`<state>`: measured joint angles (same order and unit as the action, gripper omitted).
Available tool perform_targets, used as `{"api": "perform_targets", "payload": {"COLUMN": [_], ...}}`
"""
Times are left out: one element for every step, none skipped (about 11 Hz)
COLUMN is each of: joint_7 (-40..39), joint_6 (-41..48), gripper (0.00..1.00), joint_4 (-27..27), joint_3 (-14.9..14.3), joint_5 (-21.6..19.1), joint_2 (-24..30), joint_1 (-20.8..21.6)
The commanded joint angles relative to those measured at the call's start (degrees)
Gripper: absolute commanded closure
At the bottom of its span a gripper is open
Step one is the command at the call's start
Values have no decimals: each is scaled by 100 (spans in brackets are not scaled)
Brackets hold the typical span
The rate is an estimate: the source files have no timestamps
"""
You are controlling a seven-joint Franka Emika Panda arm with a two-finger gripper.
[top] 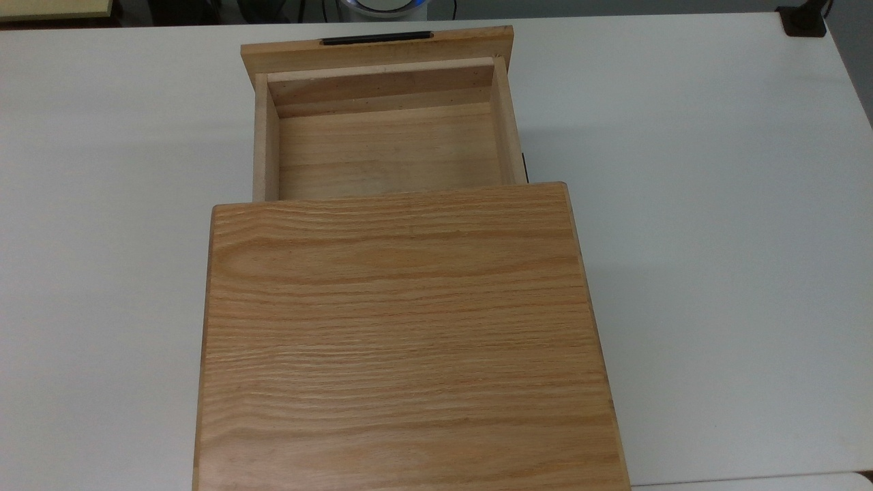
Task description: Close the drawer by sliding it
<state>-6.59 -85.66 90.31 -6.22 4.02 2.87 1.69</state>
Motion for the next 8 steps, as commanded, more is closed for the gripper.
{"api": "perform_targets", "payload": {"joint_7": [-123,-123,-132,-141,-141,-141,-132,-141], "joint_6": [190,190,181,173,173,173,173,146], "gripper": [0,0,0,0,0,0,0,0], "joint_4": [-110,-110,-110,-110,-110,-110,-110,-110], "joint_3": [-11,-11,-20,-54,-55,-55,-55,-55], "joint_5": [-7,-7,2,2,2,2,2,2], "joint_2": [-32,-32,-32,-41,-49,-50,-50,-50], "joint_1": [-20,-20,-29,-20,-20,-11,-11,-20]}}
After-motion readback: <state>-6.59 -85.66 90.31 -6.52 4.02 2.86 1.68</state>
